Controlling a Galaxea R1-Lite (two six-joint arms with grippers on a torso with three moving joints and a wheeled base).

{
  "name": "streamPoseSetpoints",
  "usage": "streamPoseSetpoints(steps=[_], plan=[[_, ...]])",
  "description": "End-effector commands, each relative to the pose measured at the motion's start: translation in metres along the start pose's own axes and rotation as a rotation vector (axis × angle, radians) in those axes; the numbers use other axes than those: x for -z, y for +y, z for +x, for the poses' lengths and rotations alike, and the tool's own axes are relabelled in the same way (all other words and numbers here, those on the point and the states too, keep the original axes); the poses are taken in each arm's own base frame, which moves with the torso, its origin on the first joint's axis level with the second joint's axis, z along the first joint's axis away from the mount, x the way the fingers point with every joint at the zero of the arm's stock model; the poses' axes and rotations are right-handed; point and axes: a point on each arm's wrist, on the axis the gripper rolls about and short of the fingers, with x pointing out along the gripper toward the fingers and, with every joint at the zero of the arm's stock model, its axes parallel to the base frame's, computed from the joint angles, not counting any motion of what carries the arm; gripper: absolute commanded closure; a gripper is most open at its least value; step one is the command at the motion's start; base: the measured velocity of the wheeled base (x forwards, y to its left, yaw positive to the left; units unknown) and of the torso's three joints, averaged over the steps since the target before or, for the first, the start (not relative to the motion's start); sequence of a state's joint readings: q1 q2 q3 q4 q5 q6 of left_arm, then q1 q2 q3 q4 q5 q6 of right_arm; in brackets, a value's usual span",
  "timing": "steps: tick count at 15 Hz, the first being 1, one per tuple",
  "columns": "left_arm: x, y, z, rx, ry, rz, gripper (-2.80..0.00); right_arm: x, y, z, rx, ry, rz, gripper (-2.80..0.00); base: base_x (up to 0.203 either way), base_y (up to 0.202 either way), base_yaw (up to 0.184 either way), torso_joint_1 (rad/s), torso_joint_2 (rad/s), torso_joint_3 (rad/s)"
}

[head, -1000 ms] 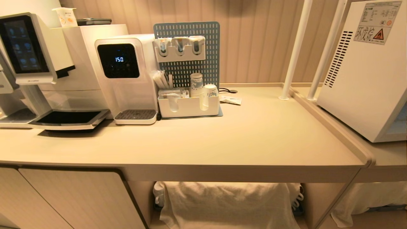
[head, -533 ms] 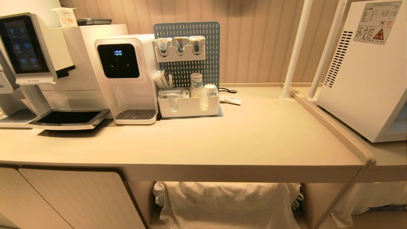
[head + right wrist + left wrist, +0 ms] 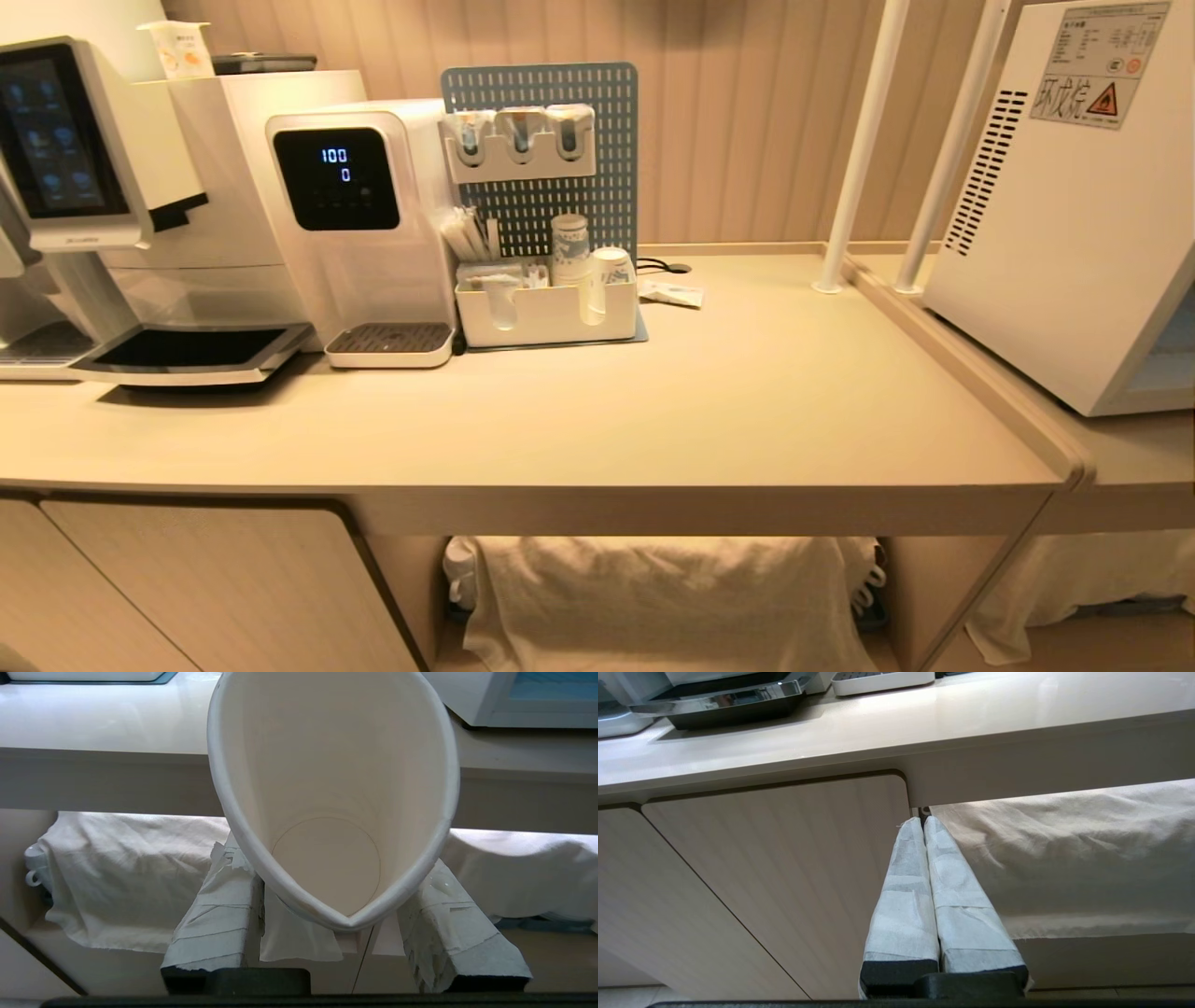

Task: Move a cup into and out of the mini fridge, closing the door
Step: Put the paper cup in the freezer

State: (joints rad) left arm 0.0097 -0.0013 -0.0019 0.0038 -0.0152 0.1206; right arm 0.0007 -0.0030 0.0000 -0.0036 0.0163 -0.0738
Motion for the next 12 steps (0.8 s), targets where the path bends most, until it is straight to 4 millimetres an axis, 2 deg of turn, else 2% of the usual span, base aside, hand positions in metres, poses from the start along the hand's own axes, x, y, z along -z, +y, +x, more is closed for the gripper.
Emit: streamPoseSetpoints(steps=[1, 12], plan=[[0.0001, 0.0000, 0.0002, 0.000, 0.004, -0.004, 0.00, 0.0000, 0.0000, 0.0002, -0.002, 0.003, 0.000, 0.00, 0.006, -0.065, 0.010, 0.002, 0.01, 0.007], [0.0002, 0.0000, 0.0001, -0.002, 0.003, -0.003, 0.00, 0.0001, 0.0000, 0.0002, -0.002, 0.005, 0.000, 0.00, 0.000, -0.184, 0.001, 0.002, 0.00, 0.001]])
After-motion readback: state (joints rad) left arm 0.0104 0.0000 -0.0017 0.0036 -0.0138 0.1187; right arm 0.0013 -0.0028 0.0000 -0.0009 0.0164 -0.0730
